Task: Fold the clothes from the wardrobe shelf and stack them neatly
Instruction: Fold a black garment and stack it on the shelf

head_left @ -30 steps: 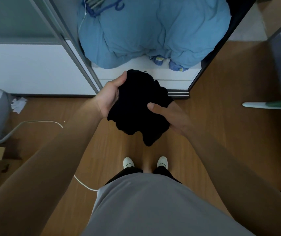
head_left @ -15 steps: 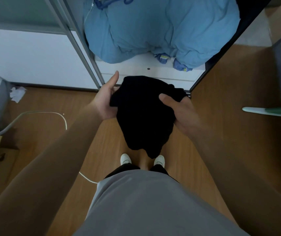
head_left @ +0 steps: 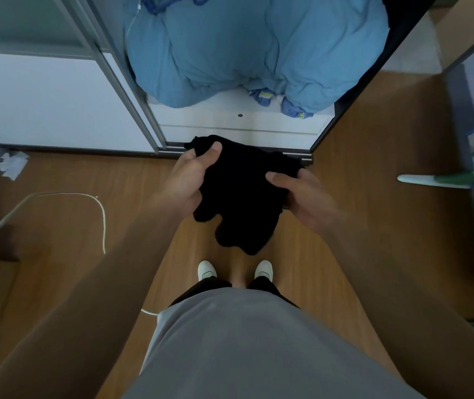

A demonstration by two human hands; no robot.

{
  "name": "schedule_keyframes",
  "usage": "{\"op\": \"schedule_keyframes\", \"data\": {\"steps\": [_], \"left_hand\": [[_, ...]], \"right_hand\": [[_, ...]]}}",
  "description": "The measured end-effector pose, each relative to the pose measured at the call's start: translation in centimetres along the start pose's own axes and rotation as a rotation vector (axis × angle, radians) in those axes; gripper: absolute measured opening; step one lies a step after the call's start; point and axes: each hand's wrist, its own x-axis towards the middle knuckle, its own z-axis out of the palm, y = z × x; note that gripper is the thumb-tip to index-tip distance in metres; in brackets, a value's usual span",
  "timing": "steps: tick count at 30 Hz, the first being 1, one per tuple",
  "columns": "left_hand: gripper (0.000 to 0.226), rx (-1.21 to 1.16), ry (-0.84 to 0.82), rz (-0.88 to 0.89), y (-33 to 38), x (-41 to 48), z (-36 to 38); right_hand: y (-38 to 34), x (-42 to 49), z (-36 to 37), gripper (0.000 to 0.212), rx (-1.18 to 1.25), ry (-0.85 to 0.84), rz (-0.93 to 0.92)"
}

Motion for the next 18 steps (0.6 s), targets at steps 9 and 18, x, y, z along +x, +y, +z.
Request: {"op": "schedule_keyframes", "data": {"steps": [9,18], "left_hand": [[0.038,-0.18,0.015,-0.032,1.0,-0.4,0.1],[0.033,-0.246,-0.1,-0.057,1.3,-0.4,-0.2]], "right_hand": [[-0.8,1.1,-1.1,0.039,-0.048,0.266,-0.085],[-2.5,1.3,-1.2,0.026,-0.072,0.427,-0.131]]}}
